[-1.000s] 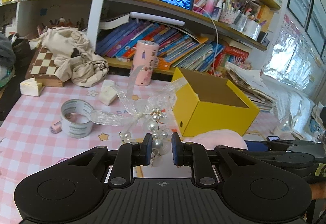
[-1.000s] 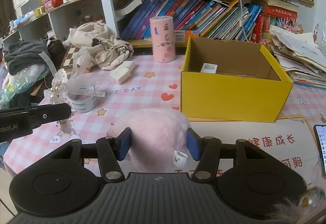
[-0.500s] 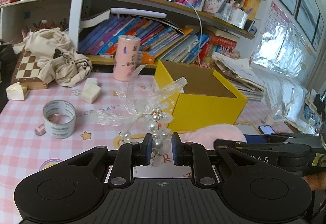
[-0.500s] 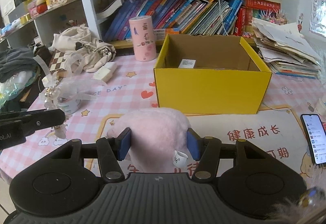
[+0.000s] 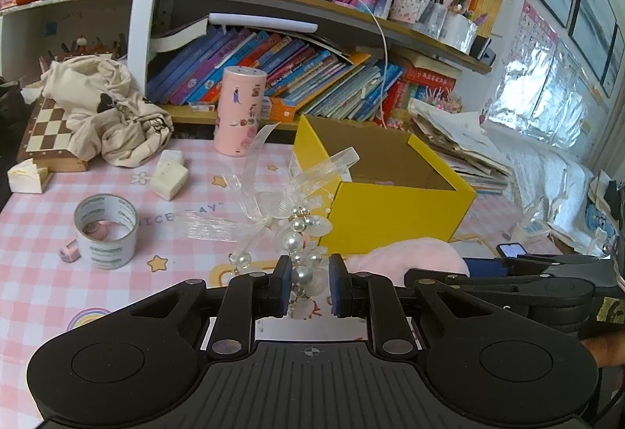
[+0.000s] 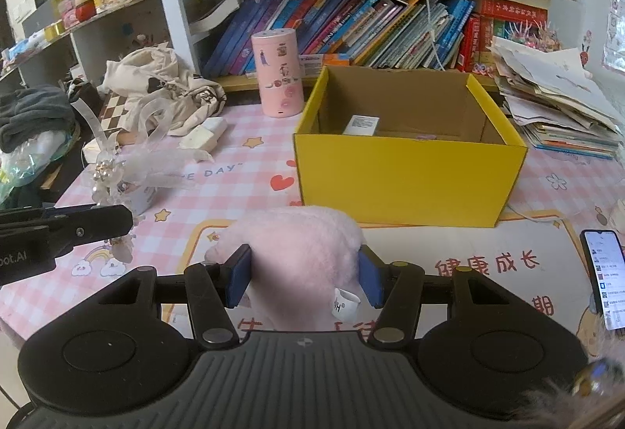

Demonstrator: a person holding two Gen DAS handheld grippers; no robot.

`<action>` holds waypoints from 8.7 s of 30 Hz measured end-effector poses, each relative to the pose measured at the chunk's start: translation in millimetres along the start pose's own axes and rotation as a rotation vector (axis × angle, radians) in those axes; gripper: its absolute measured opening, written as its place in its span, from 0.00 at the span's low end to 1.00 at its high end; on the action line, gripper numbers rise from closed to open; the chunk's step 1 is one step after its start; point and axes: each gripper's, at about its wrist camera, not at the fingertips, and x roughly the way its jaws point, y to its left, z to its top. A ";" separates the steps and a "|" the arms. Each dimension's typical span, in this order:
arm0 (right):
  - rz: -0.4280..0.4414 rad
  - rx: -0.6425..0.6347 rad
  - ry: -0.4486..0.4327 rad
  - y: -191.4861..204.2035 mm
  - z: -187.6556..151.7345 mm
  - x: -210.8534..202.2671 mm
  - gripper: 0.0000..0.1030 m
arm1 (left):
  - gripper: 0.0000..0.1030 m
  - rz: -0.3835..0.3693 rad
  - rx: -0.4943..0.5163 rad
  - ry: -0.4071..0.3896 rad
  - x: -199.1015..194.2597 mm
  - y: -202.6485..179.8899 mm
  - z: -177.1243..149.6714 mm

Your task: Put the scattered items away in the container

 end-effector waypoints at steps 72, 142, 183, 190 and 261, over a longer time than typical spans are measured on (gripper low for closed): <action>-0.026 -0.155 -0.238 -161.4 108.8 43.1 0.52 | 0.18 0.002 0.135 -0.047 153.6 -130.1 91.3; 0.133 -0.248 -0.080 -167.9 149.7 119.8 0.85 | 0.75 0.227 0.102 0.027 160.7 -132.9 76.3; -0.109 -0.011 -0.065 -64.3 24.1 4.6 1.00 | 0.94 0.203 0.081 0.015 42.4 -63.8 11.5; -0.143 -0.023 -0.102 -39.6 10.3 -7.6 1.00 | 0.95 0.199 0.090 0.015 22.3 -49.0 2.0; 0.072 -0.322 -0.006 134.7 -0.5 32.9 1.00 | 0.98 0.428 -0.169 -0.005 -57.5 88.4 -37.0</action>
